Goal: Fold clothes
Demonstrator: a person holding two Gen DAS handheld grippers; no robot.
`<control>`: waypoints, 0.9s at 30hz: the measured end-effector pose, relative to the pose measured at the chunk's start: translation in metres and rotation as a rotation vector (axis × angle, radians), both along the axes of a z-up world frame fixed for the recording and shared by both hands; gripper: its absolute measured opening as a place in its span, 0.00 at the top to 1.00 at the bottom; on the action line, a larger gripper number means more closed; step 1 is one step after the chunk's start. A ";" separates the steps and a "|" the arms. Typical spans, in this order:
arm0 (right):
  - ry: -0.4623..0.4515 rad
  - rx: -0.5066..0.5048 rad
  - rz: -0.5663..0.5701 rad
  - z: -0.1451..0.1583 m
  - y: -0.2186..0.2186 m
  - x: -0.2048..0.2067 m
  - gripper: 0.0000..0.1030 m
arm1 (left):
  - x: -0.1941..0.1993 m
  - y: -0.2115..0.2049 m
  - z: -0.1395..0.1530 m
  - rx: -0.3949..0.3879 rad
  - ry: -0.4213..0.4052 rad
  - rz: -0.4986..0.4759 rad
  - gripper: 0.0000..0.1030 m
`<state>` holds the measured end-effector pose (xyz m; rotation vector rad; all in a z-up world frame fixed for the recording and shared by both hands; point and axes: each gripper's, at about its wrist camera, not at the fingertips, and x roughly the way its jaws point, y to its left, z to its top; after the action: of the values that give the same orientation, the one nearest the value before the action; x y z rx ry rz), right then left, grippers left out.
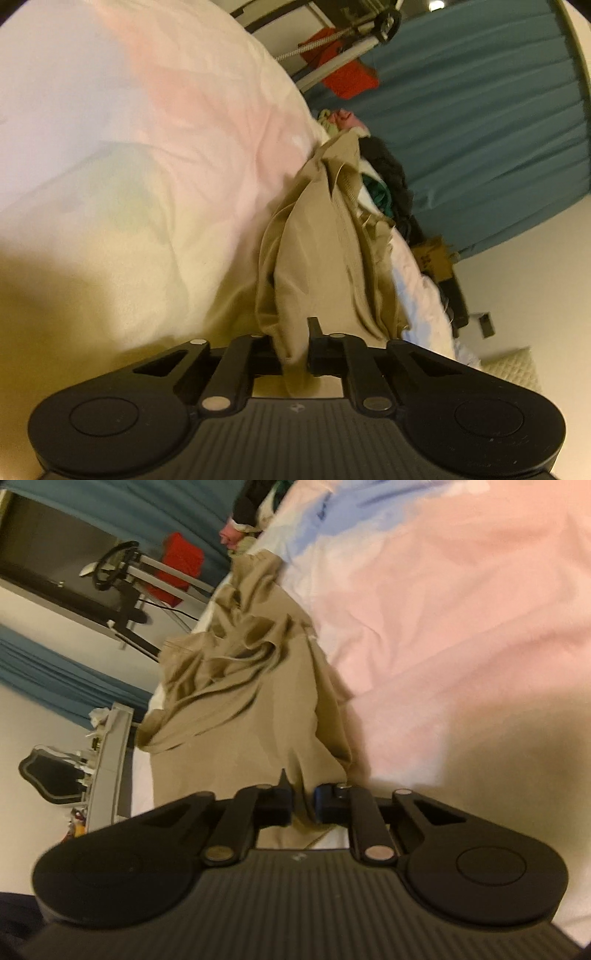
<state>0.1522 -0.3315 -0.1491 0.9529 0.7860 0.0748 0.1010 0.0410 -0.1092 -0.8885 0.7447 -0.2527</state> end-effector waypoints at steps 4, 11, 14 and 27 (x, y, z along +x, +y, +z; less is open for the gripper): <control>-0.067 0.005 -0.002 0.013 -0.003 -0.010 0.89 | -0.016 0.002 0.019 -0.013 -0.056 0.011 0.94; -0.152 0.036 -0.016 0.046 -0.013 -0.049 0.90 | -0.055 0.005 0.054 -0.035 -0.122 0.012 0.96; -0.162 0.033 0.003 0.066 -0.015 -0.073 0.90 | -0.083 0.005 0.076 -0.018 -0.150 0.004 0.96; -0.268 -0.044 0.073 0.143 -0.012 -0.224 0.89 | -0.240 0.019 0.135 0.013 -0.113 -0.045 0.95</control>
<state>-0.0717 -0.3435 -0.0064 0.8519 0.5718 0.2428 -0.1388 0.0603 0.0259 -0.8393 0.6611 -0.3352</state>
